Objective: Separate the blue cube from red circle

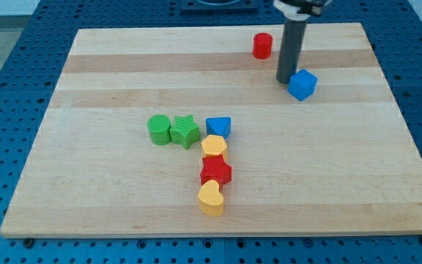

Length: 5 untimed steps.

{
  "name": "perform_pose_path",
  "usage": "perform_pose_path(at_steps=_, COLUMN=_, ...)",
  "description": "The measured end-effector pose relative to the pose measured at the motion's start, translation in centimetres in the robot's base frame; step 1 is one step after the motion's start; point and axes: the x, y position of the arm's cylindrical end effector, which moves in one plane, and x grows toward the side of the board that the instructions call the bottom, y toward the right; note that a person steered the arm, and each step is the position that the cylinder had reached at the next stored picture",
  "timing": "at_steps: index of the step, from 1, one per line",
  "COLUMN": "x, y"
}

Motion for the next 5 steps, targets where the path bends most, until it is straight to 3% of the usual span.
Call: perform_pose_path(at_steps=5, x=-2.3, y=4.3)
